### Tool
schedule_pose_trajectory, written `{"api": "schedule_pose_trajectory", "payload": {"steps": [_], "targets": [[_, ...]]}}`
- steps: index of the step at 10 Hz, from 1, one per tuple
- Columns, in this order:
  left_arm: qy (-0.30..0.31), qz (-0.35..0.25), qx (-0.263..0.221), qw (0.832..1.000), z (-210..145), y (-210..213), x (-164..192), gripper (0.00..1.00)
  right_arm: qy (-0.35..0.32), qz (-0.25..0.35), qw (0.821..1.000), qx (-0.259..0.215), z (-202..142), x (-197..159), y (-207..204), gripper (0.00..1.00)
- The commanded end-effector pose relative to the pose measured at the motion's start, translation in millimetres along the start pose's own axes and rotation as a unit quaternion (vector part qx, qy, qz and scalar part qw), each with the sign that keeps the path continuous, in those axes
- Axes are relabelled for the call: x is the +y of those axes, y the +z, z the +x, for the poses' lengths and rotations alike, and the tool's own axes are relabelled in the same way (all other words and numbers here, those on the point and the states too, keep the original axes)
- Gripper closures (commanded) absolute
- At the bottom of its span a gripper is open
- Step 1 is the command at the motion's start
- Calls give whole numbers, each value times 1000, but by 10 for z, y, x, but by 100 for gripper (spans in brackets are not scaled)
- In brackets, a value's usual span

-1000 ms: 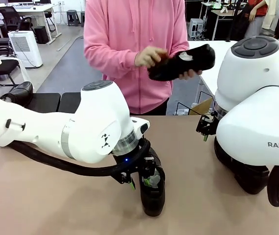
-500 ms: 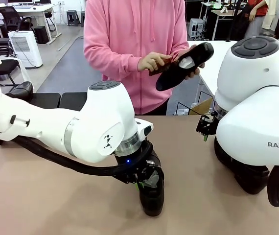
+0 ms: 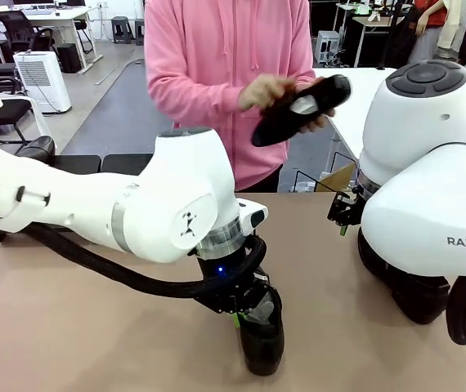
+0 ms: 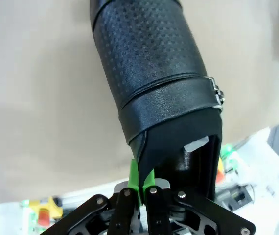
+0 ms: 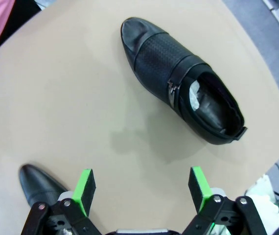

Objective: Organize the shoes by placing them on the stand.
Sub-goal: Place the Shoe from the middle of the table onto the Shoes Stand.

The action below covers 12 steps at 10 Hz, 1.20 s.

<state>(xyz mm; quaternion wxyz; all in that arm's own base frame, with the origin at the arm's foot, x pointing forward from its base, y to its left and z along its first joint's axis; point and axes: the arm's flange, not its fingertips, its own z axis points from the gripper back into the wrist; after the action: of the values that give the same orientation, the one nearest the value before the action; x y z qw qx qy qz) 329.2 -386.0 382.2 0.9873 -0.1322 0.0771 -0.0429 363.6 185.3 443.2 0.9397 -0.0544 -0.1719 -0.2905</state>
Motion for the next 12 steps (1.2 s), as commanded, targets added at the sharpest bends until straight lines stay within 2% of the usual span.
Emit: {"api": "schedule_pose_trajectory", "payload": {"steps": [1,3,4,6,8,10,12], "targets": [[-20,-28,-12,999,-432,770,372,100,8,9,1000,0,31,2,5,0],[-31,-24,-120,992,-600,1333,739,100,8,9,1000,0,31,2,5,0],[-33,-1,-159,987,-620,1515,951,100,8,9,1000,0,31,2,5,0],[-17,41,-236,971,-511,1843,1475,100,8,9,1000,0,31,2,5,0],[-13,76,-264,962,-254,2080,1958,100,8,9,1000,0,31,2,5,0],[-3,108,-269,957,11,2332,2309,100,8,9,1000,0,31,2,5,0],[19,98,-277,956,119,2470,2596,100,8,9,1000,0,31,2,5,0]]}}
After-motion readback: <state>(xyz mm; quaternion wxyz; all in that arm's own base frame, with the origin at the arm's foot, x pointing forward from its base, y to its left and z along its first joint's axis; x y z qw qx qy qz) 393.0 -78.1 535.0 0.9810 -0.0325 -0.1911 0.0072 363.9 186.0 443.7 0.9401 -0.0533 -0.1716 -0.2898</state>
